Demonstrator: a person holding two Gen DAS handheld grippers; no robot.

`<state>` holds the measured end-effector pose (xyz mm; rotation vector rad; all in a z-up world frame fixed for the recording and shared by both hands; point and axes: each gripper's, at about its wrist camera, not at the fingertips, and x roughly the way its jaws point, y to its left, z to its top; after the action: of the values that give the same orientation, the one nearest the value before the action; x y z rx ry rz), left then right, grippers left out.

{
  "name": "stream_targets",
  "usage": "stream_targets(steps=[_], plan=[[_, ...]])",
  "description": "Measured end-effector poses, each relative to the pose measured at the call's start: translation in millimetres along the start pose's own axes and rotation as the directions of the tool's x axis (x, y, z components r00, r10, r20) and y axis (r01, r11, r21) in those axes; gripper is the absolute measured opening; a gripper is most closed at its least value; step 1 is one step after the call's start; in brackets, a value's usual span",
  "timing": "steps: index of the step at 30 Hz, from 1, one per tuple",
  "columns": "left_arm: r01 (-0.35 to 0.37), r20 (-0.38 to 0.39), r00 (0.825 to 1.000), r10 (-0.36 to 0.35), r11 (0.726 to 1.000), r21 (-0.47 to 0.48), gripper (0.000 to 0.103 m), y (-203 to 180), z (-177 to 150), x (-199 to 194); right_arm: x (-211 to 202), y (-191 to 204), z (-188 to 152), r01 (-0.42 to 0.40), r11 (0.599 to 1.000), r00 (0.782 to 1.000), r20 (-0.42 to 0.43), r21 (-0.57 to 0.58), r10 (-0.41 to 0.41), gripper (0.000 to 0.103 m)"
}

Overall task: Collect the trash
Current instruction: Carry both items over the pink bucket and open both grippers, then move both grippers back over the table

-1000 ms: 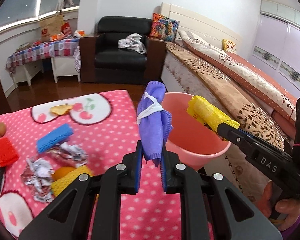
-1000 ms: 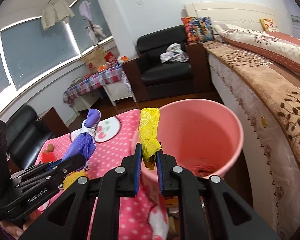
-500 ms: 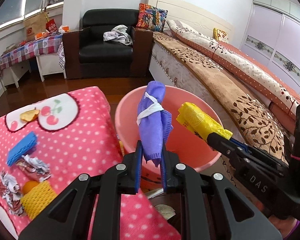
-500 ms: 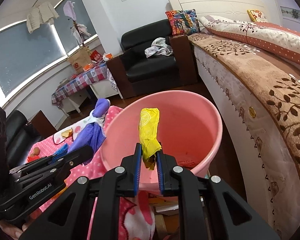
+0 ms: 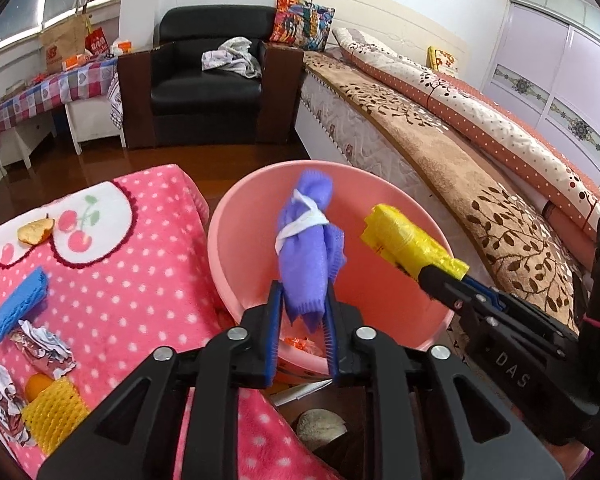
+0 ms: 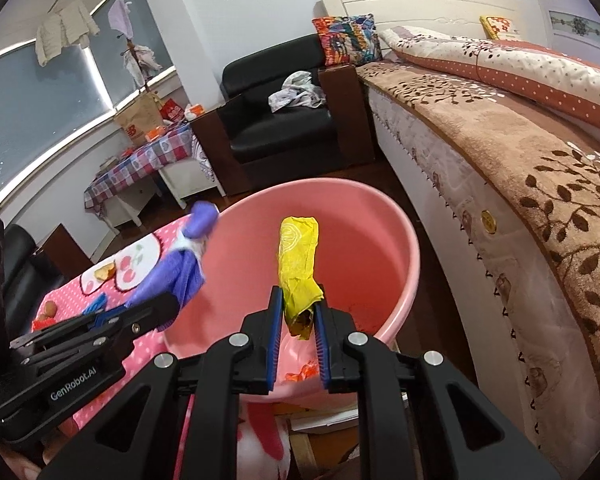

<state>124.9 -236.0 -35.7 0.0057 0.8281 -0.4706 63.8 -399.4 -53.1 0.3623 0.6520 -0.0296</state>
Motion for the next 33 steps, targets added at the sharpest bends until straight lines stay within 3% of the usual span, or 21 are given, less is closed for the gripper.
stream_targets(steps=[2, 4, 6, 12, 24, 33], plan=[[-0.001, -0.001, 1.000, 0.001, 1.000, 0.007, 0.036, 0, 1, 1, 0, -3, 2, 0.009, 1.000, 1.000, 0.010, 0.007, -0.009, 0.018], [-0.006, 0.007, 1.000, 0.006, 1.000, 0.020, 0.037, -2, 1, 1, 0, -4, 3, 0.014, 1.000, 1.000, 0.017, 0.011, -0.014, 0.024], [-0.011, 0.007, 1.000, 0.011, 1.000, 0.027, 0.040, -3, 2, 2, -1, -5, 4, 0.022, 1.000, 1.000, 0.021, 0.012, -0.023, 0.038], [-0.007, -0.003, 1.000, 0.007, 1.000, 0.022, 0.041, -3, 2, 1, -7, 0, 4, 0.014, 1.000, 0.999, 0.037, -0.017, -0.013, 0.050], [-0.025, 0.071, 0.997, 0.025, 1.000, 0.000, 0.041, 13, -8, -45, -27, 23, -3, -0.043, 0.998, 0.998, 0.049, -0.046, 0.045, 0.055], [-0.067, 0.097, 0.993, 0.069, 0.997, -0.028, 0.041, 40, -35, -80, -38, 69, -21, -0.110, 0.986, 0.993, 0.034, -0.123, 0.115, 0.056]])
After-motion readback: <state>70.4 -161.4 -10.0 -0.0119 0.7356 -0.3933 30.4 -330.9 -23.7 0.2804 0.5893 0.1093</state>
